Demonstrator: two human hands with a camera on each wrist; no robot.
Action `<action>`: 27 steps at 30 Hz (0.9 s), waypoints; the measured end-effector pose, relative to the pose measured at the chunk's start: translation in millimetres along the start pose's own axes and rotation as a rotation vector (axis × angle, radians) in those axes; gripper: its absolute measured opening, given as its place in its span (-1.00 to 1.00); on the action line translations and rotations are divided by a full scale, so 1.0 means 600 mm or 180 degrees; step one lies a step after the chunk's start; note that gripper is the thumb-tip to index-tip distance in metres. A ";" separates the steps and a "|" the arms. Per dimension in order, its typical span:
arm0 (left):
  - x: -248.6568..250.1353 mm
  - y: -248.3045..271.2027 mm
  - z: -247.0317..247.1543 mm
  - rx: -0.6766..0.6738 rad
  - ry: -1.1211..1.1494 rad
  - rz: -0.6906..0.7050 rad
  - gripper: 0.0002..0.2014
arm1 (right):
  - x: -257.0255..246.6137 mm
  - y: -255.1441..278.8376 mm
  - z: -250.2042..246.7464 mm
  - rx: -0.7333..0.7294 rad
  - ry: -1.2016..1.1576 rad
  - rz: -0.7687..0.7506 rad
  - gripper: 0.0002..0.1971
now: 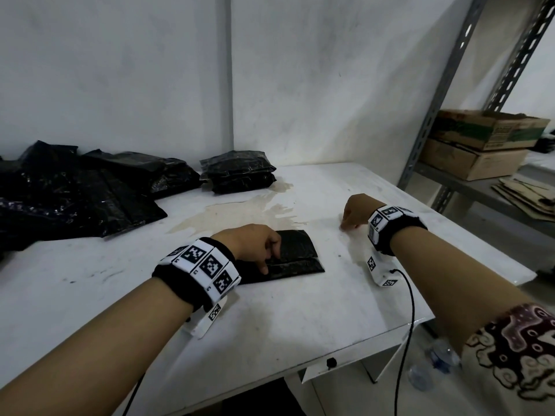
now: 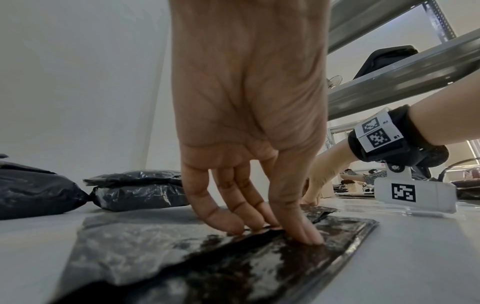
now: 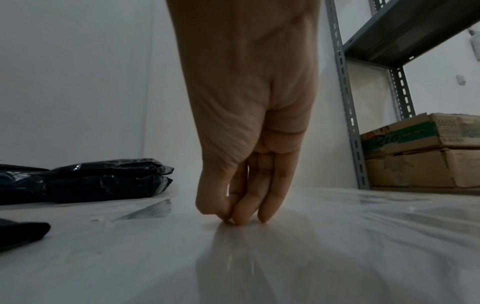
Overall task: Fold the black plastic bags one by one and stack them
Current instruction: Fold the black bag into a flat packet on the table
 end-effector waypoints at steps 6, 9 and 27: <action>0.002 0.000 0.000 0.0004 -0.0016 0.0016 -0.75 | 0.008 0.001 -0.017 0.0051 -0.0056 0.0272 -0.75; 0.002 0.000 -0.001 0.0008 -0.0041 0.0007 -0.75 | 0.015 -0.002 -0.012 0.0086 -0.0125 0.0416 -0.71; 0.003 -0.002 0.000 0.0011 -0.0078 -0.0006 -0.72 | 0.006 0.001 -0.004 0.0204 0.0169 0.0388 -0.54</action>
Point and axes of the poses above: each hand's wrist, its own y-axis away from the middle knuckle, its own z-axis out of the palm, x = y × z, the point moved 10 cm from there along -y, towards the middle knuckle, and after that the axes turned 14 degrees about x, right-handed, at the moved point
